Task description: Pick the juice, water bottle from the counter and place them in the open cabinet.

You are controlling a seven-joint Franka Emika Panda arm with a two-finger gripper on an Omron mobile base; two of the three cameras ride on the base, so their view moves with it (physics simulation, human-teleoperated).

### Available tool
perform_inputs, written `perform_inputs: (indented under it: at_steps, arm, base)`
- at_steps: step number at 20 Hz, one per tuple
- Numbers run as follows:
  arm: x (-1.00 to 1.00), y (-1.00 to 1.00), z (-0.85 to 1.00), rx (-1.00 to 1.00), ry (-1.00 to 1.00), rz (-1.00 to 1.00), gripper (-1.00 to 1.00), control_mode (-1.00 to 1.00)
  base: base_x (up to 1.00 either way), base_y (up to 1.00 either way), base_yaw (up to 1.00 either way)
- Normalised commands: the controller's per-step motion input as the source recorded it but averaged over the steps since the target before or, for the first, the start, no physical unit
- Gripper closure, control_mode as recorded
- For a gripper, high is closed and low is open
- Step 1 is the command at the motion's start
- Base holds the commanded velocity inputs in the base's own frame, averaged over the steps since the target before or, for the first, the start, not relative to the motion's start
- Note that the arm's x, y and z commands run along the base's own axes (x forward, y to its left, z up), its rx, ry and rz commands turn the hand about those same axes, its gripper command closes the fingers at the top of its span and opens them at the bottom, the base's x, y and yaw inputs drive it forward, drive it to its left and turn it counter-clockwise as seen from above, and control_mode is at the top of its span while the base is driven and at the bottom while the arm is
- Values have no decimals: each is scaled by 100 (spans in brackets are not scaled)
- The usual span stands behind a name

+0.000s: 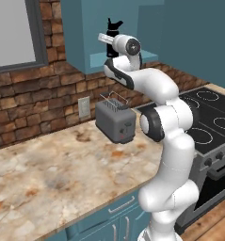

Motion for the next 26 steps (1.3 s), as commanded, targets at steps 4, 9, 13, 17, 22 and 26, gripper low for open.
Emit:
perform_inputs:
  at_steps: [4,9,13,17,22,26]
  arm:
    - [-23,-6,0,0,0,0,-100,-100]
    - [-41,-13,0,0,0,0,-100,-100]
    - [-56,-22,3,0,0,0,-100,-100]
    - [-63,-21,18,0,0,0,-100,-100]
    - [-63,-13,41,0,7,0,-100,-100]
    - [-38,-17,19,0,27,0,-100,-100]
  base:
    - [0,0,0]
    - [0,0,0]
    - [0,0,0]
    - [0,0,0]
    - [0,0,0]
    - [0,0,0]
